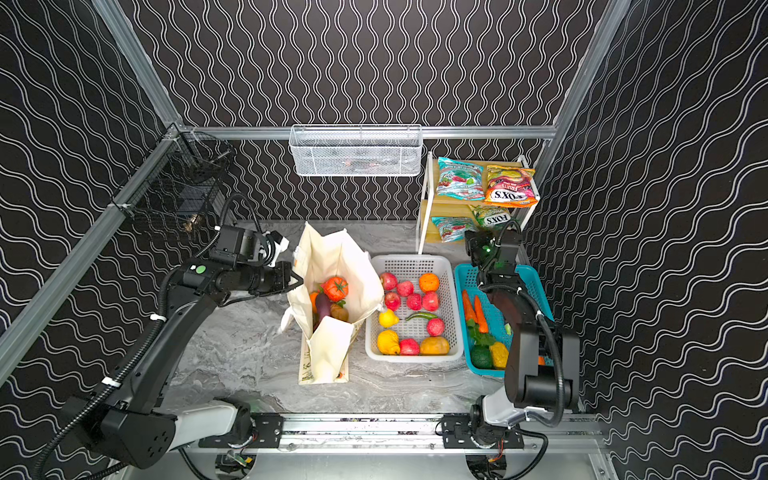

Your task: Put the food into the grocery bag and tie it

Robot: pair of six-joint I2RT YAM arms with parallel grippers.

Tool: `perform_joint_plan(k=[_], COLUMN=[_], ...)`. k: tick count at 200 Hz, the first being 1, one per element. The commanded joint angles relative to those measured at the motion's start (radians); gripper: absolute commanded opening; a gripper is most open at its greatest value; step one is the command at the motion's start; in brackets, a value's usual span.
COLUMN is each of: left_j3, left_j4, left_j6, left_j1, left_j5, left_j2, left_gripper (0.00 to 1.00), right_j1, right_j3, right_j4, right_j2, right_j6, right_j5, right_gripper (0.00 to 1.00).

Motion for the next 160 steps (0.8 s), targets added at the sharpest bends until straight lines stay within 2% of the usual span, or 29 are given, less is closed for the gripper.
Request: perform_joint_plan(k=[1,160], left_j3=[0.007,-0.015], left_j4=[-0.010,0.005], left_j6=[0.028,0.013], left_j1=[0.000,0.000], left_j5=[-0.005,-0.013], left_j2=[0.003,-0.007], left_gripper=[0.00,0.00], right_j1=[0.004,0.045], right_j3=[-0.008,-0.008], right_j4=[-0.026,-0.342], right_j2=[-0.065,-0.403], right_j6=[-0.019,-0.104], right_j5=[-0.011,-0.078], right_gripper=[0.00,0.00])
